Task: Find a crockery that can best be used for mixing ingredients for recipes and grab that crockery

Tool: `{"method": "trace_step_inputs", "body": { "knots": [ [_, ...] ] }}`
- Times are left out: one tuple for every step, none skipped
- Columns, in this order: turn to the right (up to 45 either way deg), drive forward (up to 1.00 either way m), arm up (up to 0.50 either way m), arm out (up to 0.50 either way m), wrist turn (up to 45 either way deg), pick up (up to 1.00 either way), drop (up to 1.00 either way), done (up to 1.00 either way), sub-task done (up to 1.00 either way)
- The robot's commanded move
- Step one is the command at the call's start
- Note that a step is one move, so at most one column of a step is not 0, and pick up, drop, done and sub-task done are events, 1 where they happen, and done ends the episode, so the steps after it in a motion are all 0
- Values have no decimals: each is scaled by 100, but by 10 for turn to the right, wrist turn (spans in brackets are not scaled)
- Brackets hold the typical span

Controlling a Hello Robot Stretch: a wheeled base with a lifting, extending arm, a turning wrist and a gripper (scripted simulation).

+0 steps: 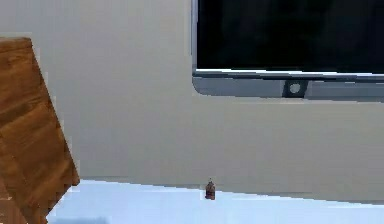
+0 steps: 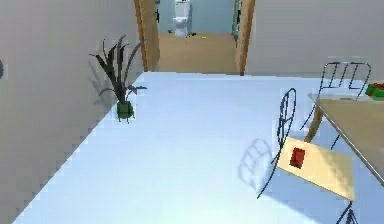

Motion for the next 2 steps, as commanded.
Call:
{"method": "trace_step_inputs", "body": {
  "knots": [
    [0,10,0,0,0,0,0,0,0],
    [-450,0,0,0,0,0,0,0,0]
  ]
}}
